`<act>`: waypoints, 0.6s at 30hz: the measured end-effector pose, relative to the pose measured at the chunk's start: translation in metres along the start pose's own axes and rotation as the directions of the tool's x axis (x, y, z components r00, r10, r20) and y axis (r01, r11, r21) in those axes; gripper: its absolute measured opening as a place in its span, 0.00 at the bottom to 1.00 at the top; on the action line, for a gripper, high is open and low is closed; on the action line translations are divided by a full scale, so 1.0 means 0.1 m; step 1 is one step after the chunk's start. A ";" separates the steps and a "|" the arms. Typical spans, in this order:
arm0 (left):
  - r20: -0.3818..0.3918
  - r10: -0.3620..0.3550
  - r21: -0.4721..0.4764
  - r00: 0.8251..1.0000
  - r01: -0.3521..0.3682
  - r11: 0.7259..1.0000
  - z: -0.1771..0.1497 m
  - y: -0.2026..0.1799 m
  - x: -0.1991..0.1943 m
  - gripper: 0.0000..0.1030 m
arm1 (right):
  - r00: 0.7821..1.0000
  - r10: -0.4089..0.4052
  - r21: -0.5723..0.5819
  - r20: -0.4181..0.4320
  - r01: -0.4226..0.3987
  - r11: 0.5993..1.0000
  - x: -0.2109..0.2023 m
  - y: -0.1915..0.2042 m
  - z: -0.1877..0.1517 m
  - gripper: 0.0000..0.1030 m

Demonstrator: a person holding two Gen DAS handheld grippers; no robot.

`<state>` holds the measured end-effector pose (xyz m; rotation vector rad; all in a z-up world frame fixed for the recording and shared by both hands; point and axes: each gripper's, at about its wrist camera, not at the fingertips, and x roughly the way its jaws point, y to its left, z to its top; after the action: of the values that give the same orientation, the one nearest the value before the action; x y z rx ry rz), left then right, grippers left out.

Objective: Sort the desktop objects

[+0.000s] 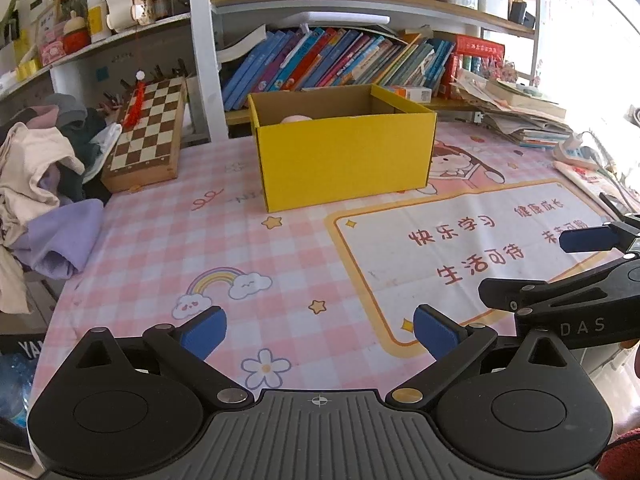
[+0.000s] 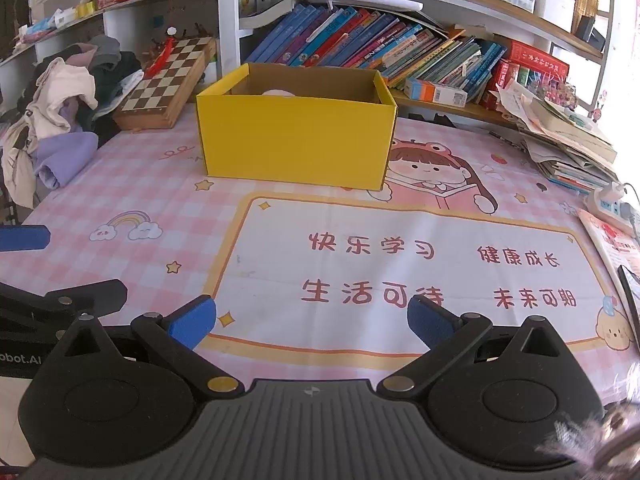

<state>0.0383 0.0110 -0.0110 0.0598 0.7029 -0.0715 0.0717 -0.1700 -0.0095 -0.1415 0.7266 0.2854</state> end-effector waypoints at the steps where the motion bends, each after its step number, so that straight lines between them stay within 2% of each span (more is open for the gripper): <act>1: 0.000 0.000 -0.003 1.000 0.000 1.000 0.00 0.01 0.00 0.98 | 1.000 0.000 0.000 0.000 0.000 1.000 0.00 0.00 0.00 1.00; 18: -0.023 -0.011 -0.021 1.000 0.011 1.000 -0.03 0.03 0.03 0.98 | 1.000 -0.003 0.005 -0.010 0.003 1.000 0.01 0.03 -0.02 1.00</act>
<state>0.0390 0.0140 -0.0147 0.0364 0.7274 -0.0741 0.0699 -0.1671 -0.0112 -0.1392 0.7367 0.2803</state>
